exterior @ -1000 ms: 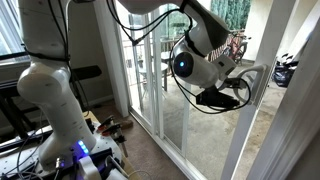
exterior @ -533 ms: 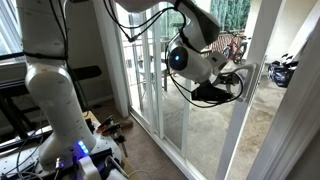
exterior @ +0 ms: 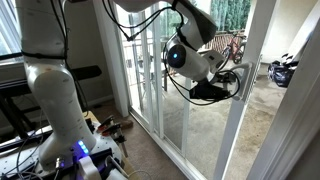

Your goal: Open the door

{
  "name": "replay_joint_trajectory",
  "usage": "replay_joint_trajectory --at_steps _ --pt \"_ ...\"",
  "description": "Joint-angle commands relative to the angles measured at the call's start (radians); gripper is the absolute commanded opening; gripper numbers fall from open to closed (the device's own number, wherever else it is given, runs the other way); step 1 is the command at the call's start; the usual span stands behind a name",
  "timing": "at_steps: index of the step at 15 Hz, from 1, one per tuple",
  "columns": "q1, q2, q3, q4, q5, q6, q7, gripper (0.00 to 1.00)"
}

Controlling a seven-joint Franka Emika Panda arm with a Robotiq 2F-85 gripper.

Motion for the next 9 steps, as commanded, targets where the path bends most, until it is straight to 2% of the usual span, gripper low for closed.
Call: replay_joint_trajectory --at_steps 1,6,9 --pt "0.000 0.000 0.000 0.000 0.000 0.000 0.000 1.00" --pt "0.009 -0.003 -0.011 0.000 -0.005 -0.004 0.000 1.00" --pt "0.098 -0.017 -0.039 0.016 -0.001 0.011 0.000 1.00"
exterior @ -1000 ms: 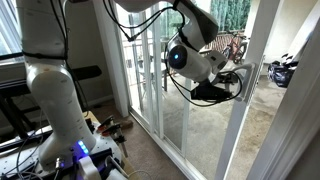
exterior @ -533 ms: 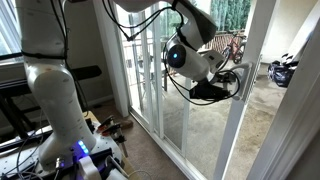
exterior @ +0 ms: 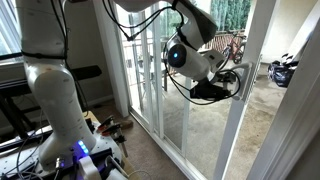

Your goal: Open the door

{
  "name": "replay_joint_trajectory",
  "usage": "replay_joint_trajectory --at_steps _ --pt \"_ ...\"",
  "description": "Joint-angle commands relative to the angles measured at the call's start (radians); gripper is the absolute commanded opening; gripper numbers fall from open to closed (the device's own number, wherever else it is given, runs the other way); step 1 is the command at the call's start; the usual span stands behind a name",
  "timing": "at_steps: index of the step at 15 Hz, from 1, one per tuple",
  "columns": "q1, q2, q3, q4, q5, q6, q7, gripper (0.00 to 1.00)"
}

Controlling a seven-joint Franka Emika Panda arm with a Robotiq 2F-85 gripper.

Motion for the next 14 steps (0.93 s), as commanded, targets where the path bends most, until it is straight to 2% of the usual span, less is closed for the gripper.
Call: replay_joint_trajectory --at_steps 1,3,5,7,11,14 --pt "0.132 -0.017 -0.052 0.027 0.003 0.027 0.000 1.00" --pt "0.225 -0.014 -0.105 0.050 0.014 0.058 0.003 1.00" --pt "0.282 -0.024 -0.136 0.025 0.099 0.083 -0.070 1.00" --pt "0.400 0.023 -0.258 0.060 0.103 0.052 -0.023 1.00" --pt "0.628 0.114 -0.464 0.027 0.221 0.005 -0.040 1.00" --pt "0.801 0.221 -0.619 -0.026 0.332 -0.077 -0.035 1.00"
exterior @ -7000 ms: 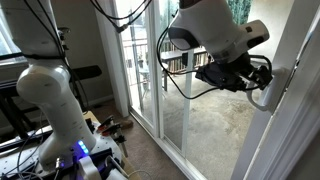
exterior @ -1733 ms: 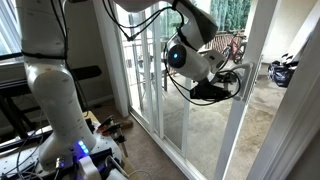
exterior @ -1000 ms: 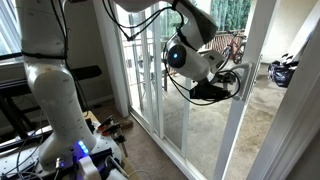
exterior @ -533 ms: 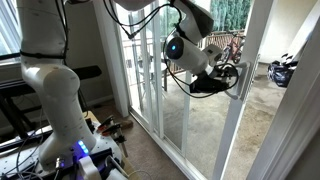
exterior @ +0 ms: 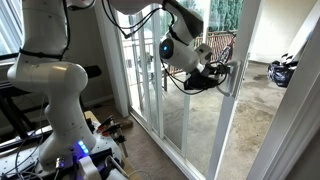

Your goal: Open the door

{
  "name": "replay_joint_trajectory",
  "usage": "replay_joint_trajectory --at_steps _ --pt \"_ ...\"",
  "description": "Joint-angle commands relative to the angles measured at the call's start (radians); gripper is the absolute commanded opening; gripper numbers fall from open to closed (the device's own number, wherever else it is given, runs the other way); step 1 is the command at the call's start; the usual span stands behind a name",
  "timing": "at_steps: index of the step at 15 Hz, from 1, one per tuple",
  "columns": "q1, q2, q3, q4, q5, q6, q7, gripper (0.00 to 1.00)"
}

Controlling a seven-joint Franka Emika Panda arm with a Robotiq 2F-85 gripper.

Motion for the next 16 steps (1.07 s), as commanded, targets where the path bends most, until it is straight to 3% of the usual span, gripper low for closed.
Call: replay_joint_trajectory --at_steps 1,4,8,9,16 --pt "0.253 0.136 -0.164 -0.034 0.147 -0.154 -0.039 1.00" --pt "0.392 0.246 -0.260 -0.116 0.275 -0.259 -0.035 1.00" --pt "0.521 0.351 -0.291 -0.199 0.423 -0.358 -0.033 1.00" --pt "0.539 0.296 -0.324 -0.198 0.358 -0.348 -0.033 1.00" --pt "0.727 0.326 -0.363 -0.247 0.362 -0.370 -0.033 1.00"
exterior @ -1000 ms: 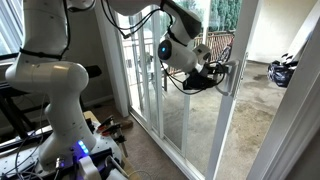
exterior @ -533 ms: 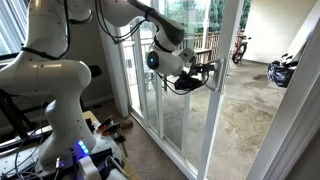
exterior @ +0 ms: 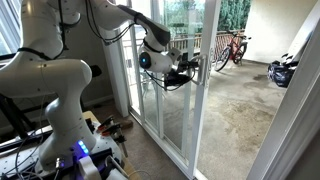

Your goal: Open the door

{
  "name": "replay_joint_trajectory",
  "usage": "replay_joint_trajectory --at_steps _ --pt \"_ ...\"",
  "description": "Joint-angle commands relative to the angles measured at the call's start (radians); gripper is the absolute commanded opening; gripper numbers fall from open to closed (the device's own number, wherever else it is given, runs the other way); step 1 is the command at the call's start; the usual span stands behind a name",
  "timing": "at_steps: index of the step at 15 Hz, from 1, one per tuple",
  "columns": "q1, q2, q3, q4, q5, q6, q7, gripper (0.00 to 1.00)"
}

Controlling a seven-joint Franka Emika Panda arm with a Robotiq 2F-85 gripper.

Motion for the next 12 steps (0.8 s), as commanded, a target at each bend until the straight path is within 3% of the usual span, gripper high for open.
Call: replay_joint_trajectory --at_steps 1,5,12 --pt "0.129 0.010 -0.022 -0.015 -0.002 -0.049 -0.032 1.00" --pt "0.203 0.004 -0.029 0.000 -0.001 -0.016 -0.032 1.00" --pt "0.308 0.015 -0.104 0.058 -0.001 0.074 0.025 1.00"
